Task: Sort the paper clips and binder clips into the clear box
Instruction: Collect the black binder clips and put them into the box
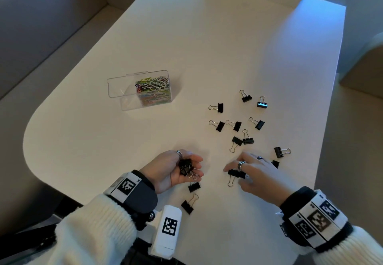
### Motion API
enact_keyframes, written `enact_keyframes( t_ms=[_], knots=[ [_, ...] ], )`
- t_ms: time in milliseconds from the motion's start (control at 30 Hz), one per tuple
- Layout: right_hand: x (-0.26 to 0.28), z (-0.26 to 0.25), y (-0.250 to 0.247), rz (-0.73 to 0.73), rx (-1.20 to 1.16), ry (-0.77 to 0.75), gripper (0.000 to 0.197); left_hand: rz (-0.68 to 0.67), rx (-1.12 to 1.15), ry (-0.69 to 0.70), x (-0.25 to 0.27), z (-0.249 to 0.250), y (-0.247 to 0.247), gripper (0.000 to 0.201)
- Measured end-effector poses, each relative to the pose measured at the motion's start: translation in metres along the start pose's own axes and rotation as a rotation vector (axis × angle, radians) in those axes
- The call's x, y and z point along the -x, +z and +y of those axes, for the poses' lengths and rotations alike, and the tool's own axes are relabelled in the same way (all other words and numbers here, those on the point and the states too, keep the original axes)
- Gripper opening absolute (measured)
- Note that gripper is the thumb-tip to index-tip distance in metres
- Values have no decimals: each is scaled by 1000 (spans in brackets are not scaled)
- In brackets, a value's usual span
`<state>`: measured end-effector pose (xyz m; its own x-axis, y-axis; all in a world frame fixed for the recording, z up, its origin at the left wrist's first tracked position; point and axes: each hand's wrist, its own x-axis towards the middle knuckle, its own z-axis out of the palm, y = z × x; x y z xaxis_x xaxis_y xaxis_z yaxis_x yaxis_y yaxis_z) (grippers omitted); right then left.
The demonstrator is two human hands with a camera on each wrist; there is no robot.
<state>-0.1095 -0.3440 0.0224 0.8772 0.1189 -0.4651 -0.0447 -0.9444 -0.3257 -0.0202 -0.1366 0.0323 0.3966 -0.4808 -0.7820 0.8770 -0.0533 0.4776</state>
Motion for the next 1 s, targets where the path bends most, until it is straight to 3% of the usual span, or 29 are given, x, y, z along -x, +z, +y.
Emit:
enact_keyframes(
  t_ms=[167, 367, 467, 533, 633, 800, 900, 1000],
  knots=[
    [-5, 1, 2, 40, 15, -10, 30, 11, 20, 7, 0, -2, -2, 31],
    [-8, -4, 2, 77, 126, 20, 24, -1, 73, 23, 1, -3, -3, 31],
    [-5, -9, 1, 166, 160, -8, 23, -4, 76, 25, 2, -3, -4, 31],
    [-2, -17, -3, 231, 92, -30, 15, -3, 80, 29, 2, -3, -5, 32],
    [-2, -37, -12, 310, -60, -97, 20, -8, 104, 30, 0, -4, -5, 34],
    [-15, -74, -13, 441, -30, -213, 25, -65, 140, 21, 0, -5, -2, 32],
    [-20, -75, -13, 469, -141, -174, 33, -59, 106, 29, 1, -3, -6, 33],
    [-21, -67, -11, 417, -317, -70, 25, -7, 102, 52, 2, 2, -16, 32]
  ],
)
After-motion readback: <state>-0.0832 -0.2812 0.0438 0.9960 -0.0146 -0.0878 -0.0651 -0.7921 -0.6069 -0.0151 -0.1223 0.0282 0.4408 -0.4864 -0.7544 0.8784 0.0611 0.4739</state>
